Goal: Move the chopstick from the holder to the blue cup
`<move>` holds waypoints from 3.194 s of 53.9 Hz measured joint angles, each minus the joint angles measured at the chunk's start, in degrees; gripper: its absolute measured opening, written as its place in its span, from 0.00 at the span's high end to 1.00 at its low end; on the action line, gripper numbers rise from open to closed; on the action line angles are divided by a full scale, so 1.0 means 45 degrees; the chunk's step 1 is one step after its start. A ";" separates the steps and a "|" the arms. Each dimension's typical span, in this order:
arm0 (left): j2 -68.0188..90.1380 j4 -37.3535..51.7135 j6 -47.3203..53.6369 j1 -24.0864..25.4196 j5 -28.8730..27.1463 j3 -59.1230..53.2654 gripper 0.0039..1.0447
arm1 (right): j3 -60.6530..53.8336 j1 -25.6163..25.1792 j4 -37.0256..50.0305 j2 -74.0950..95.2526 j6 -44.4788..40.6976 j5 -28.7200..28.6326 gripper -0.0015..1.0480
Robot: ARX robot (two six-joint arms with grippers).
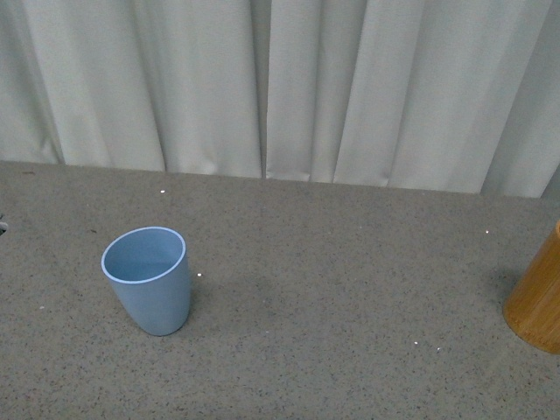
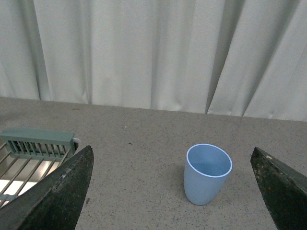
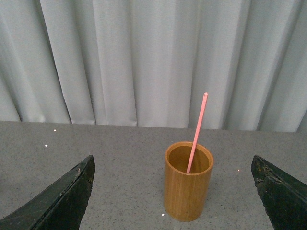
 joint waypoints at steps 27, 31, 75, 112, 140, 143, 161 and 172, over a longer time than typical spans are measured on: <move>0.0000 0.0000 0.0000 0.0000 0.0000 0.0000 0.06 | 0.0000 0.0000 0.0000 0.0000 -0.0005 0.0005 0.09; 0.0000 0.0000 0.0000 0.0000 0.0000 0.0000 0.06 | 0.0000 0.0000 0.0000 0.0000 -0.0005 0.0000 0.09; 0.0000 0.0000 0.0000 0.0000 0.0000 0.0000 0.06 | 0.0000 0.0000 0.0005 0.0000 -0.0005 0.0005 0.09; 0.0000 0.0000 0.0000 0.0000 0.0000 0.0000 0.06 | 0.0000 0.0000 0.0005 0.0000 -0.0005 0.0000 0.09; 0.0000 0.0000 0.0000 0.0000 0.0000 0.0000 0.06 | 0.0000 0.0000 0.0000 0.0000 -0.0005 0.0005 0.09; 0.0000 0.0000 0.0000 0.0000 0.0000 0.0000 0.06 | 0.0000 0.0000 0.0000 0.0000 -0.0005 0.0005 0.09; 0.0000 0.0000 0.0000 0.0000 0.0000 0.0000 0.06 | 0.0000 0.0000 0.0000 0.0000 -0.0005 0.0000 0.09; 0.0835 -0.1734 -0.3512 -0.0772 -0.1185 0.0384 0.06 | 0.0000 0.0000 0.0000 -0.0005 -0.0005 0.0000 0.09</move>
